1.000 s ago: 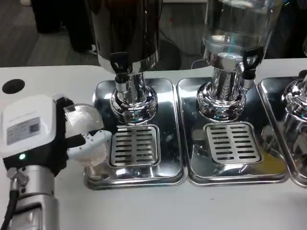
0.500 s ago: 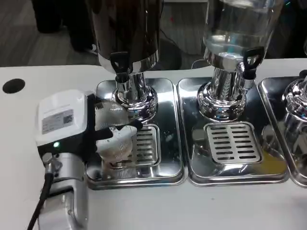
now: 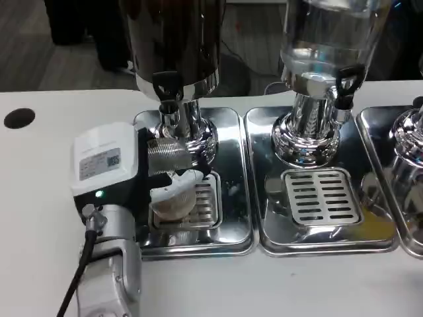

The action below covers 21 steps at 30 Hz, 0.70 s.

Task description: Grasp the cup under the faucet to collect the drink, then remove the cup.

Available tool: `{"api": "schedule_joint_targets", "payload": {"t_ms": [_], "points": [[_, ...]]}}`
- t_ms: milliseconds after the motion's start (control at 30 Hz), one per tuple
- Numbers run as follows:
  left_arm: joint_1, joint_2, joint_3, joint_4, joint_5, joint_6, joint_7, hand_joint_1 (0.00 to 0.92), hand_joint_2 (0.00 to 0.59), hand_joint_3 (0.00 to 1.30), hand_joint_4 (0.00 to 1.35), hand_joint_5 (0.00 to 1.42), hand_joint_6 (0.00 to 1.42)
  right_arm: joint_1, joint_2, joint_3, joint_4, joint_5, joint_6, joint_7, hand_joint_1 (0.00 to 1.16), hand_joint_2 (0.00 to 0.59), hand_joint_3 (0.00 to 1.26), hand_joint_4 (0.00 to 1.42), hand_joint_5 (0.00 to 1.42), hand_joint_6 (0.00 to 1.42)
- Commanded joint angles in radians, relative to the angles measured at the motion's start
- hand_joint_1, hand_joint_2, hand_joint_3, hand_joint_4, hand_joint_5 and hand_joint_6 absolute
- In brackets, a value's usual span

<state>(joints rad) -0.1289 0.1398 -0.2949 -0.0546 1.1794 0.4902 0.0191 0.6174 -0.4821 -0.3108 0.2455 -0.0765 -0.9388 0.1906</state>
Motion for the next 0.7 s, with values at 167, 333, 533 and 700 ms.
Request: {"api": "schedule_joint_targets", "payload": {"t_ms": [167, 333, 533, 700], "points": [[-0.057, -0.015, -0.034, 0.070, -0.034, -0.003, 0.077, 0.321, 0.136, 0.53, 0.63, 0.88, 1.06, -0.020, -0.017, -0.007, 0.033, 0.028, -0.011, 0.019, 0.43, 0.383, 0.24, 0.11, 0.06, 0.00], [-0.072, -0.016, -0.050, 0.106, -0.054, -0.001, 0.093, 0.281, 0.122, 0.52, 0.63, 0.86, 1.05, -0.027, -0.018, -0.004, 0.046, 0.030, -0.012, 0.026, 0.44, 0.381, 0.24, 0.11, 0.06, 0.00], [-0.086, -0.015, -0.055, 0.130, -0.071, 0.003, 0.096, 0.204, 0.096, 0.50, 0.61, 0.84, 1.03, -0.032, -0.018, -0.006, 0.049, 0.037, -0.011, 0.029, 0.44, 0.380, 0.24, 0.11, 0.07, 0.00], [-0.091, -0.007, -0.057, 0.130, -0.081, 0.012, 0.087, 0.134, 0.065, 0.48, 0.60, 0.82, 0.98, -0.034, -0.016, -0.007, 0.040, 0.036, -0.009, 0.028, 0.45, 0.380, 0.24, 0.11, 0.07, 0.00]]}}
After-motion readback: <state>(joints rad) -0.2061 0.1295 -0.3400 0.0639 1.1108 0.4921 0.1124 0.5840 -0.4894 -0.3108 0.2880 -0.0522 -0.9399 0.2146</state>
